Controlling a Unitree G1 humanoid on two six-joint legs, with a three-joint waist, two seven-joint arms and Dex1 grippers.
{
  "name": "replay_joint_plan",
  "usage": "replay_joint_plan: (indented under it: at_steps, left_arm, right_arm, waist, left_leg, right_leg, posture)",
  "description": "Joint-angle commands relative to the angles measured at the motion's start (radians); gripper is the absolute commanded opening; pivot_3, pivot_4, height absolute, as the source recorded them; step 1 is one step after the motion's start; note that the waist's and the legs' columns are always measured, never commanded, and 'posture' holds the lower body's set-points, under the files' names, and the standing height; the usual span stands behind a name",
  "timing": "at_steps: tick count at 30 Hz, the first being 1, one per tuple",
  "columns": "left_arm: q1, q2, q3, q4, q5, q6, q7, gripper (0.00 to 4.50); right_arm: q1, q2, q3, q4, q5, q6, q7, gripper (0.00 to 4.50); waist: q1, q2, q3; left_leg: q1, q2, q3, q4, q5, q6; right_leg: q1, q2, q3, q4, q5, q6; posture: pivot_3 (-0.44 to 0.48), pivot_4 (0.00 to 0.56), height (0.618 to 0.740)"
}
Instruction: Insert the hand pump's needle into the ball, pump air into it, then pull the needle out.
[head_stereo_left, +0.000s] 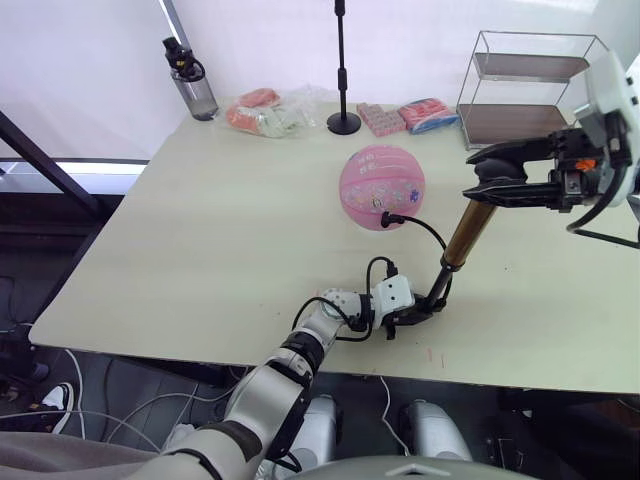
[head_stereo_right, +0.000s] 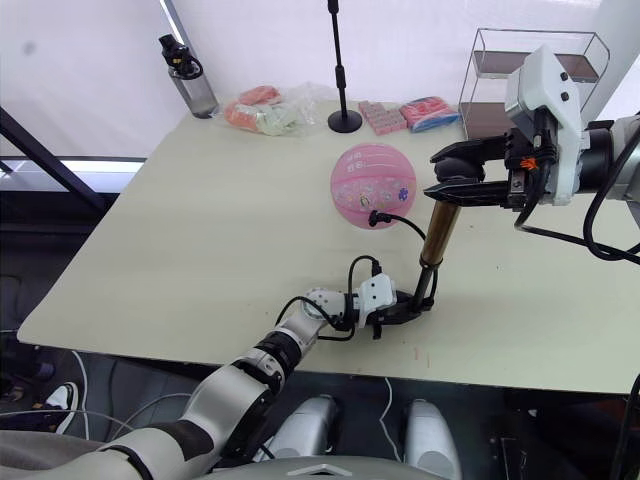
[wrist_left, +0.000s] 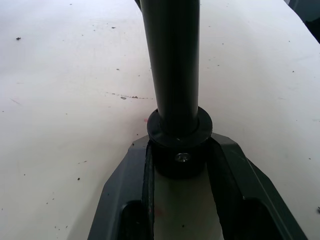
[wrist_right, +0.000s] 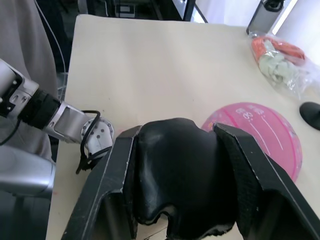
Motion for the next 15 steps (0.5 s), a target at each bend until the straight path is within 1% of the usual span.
replay_joint_plan:
  at_steps: [1, 5, 7, 11, 15]
  left_arm:
    - [0.066, 0.023, -0.047, 0.097, 0.064, 0.038, -0.011, 1.09]
    - [0.066, 0.024, -0.046, 0.096, 0.063, 0.037, -0.011, 1.09]
    - [0.067, 0.025, -0.045, 0.095, 0.063, 0.036, -0.011, 1.09]
    - [0.069, 0.026, -0.046, 0.094, 0.063, 0.034, -0.010, 1.09]
    - [0.071, 0.026, -0.047, 0.091, 0.063, 0.031, -0.010, 1.09]
  right_arm:
    - [-0.043, -0.021, -0.081, -0.013, 0.010, -0.017, -0.018, 1.80]
    - [0.072, 0.001, -0.053, -0.065, -0.014, -0.040, -0.026, 1.80]
    - [0.137, 0.036, -0.039, -0.096, -0.024, -0.054, -0.054, 1.80]
    - [0.262, 0.085, 0.007, -0.134, -0.091, -0.126, -0.089, 1.80]
    - [0.385, 0.144, 0.076, -0.128, -0.183, -0.221, -0.123, 1.80]
  waist:
    - [0.000, 0.000, 0.000]
    - [0.000, 0.000, 0.000]
    - [-0.001, -0.001, -0.001]
    - [-0.003, -0.001, -0.003]
    - [-0.005, -0.003, -0.005]
  left_leg:
    - [0.000, 0.000, 0.000, 0.000, 0.000, 0.000]
    - [-0.001, 0.000, -0.001, 0.000, 0.000, 0.000]
    - [-0.001, 0.000, -0.001, 0.000, 0.000, 0.000]
    - [0.002, 0.000, 0.001, 0.001, 0.000, 0.000]
    - [0.005, 0.001, 0.001, 0.000, 0.000, 0.000]
  right_leg:
    - [0.000, 0.000, 0.000, 0.000, 0.000, 0.000]
    - [-0.001, 0.000, 0.000, 0.000, 0.000, 0.000]
    - [0.000, 0.000, 0.000, 0.000, 0.000, 0.000]
    - [0.001, 0.000, 0.000, 0.001, 0.000, 0.000]
    - [0.003, 0.001, 0.000, 0.001, 0.000, 0.000]
  posture:
    - [0.000, 0.150, 0.731]
    - [0.000, 0.150, 0.731]
    - [0.000, 0.150, 0.731]
    - [0.000, 0.150, 0.731]
    - [0.000, 0.150, 0.731]
